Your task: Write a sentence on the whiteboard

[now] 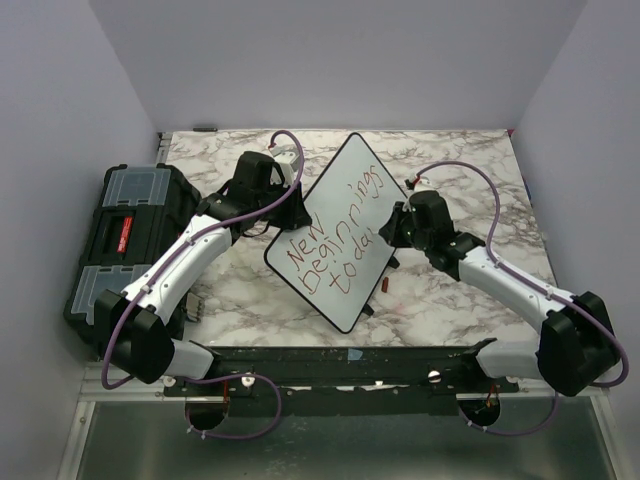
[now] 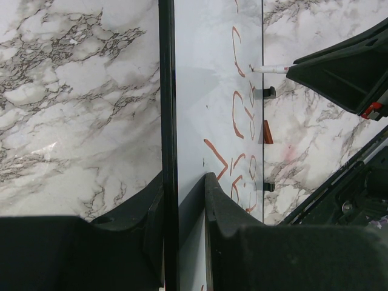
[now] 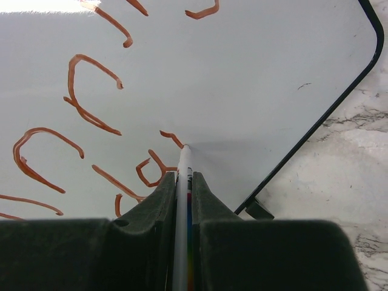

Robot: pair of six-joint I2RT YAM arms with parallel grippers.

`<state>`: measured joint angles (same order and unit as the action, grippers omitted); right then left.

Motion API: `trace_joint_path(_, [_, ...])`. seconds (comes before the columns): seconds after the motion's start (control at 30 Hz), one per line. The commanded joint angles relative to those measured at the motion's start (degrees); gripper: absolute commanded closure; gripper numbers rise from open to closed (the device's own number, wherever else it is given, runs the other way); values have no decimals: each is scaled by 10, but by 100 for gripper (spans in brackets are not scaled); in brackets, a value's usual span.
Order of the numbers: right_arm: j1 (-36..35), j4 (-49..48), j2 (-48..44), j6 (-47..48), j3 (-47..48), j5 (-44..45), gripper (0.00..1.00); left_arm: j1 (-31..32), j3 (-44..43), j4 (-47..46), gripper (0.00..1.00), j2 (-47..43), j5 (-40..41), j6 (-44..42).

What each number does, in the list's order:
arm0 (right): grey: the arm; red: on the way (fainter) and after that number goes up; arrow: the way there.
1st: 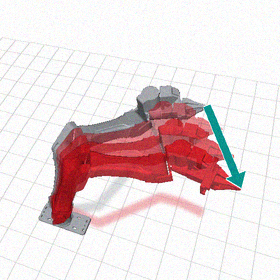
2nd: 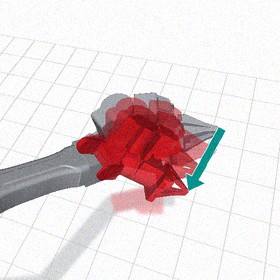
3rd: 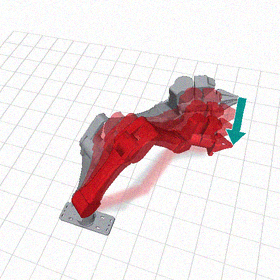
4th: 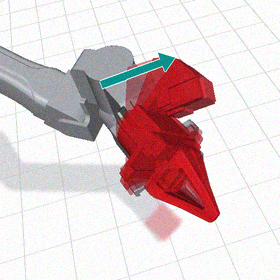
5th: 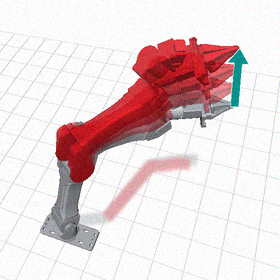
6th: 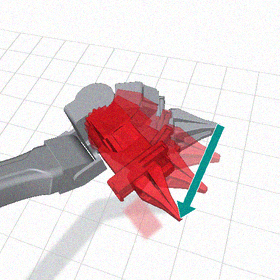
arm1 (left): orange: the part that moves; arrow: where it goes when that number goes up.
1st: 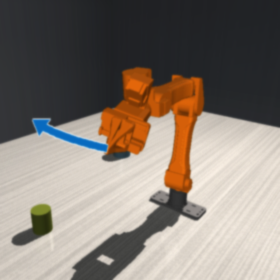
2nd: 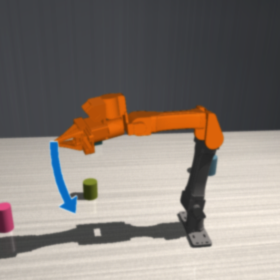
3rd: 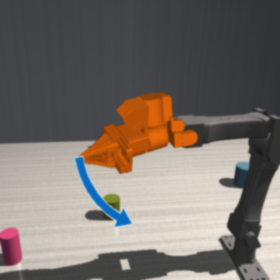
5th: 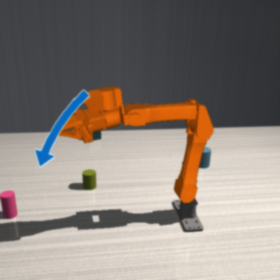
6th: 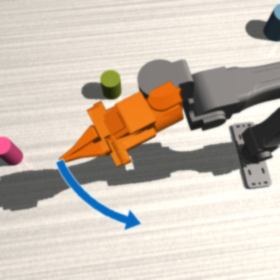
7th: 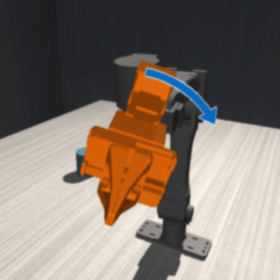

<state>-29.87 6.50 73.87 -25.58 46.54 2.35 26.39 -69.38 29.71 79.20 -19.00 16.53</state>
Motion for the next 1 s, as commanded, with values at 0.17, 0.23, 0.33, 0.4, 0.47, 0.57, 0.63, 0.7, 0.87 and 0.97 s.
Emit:
trace_joint_path(0.17, [0, 13, 42, 11, 48, 27, 99, 22, 25, 70, 100, 25, 75, -99])
trace_joint_path(0.23, [0, 13, 48, 11, 56, 27, 99, 22, 25, 70, 100, 26, 75, -99])
trace_joint_path(0.33, [1, 13, 55, 12, 66, 25, 99, 22, 26, 70, 100, 25, 76, -98])
trace_joint_path(0.4, [1, 14, 59, 12, 73, 24, 99, 22, 26, 70, 100, 26, 76, -99])
trace_joint_path(0.47, [0, 13, 62, 12, 79, 22, 99, 22, 25, 70, 100, 26, 76, -98])
trace_joint_path(0.57, [1, 14, 65, 12, 87, 18, 99, 22, 24, 70, 100, 27, 76, -99])
trace_joint_path(0.63, [1, 14, 66, 12, 90, 14, 99, 22, 24, 70, 100, 27, 76, -98])
trace_joint_path(0.7, [0, 14, 65, 12, 89, 11, 99, 22, 25, 70, 100, 27, 76, -99])
trace_joint_path(0.87, [1, 12, 59, 12, 81, 2, 99, 22, 24, 70, 100, 27, 76, -98])
trace_joint_path(0.97, [0, 12, 56, 15, 70, 4, 99, 22, 25, 70, 100, 26, 76, -98])
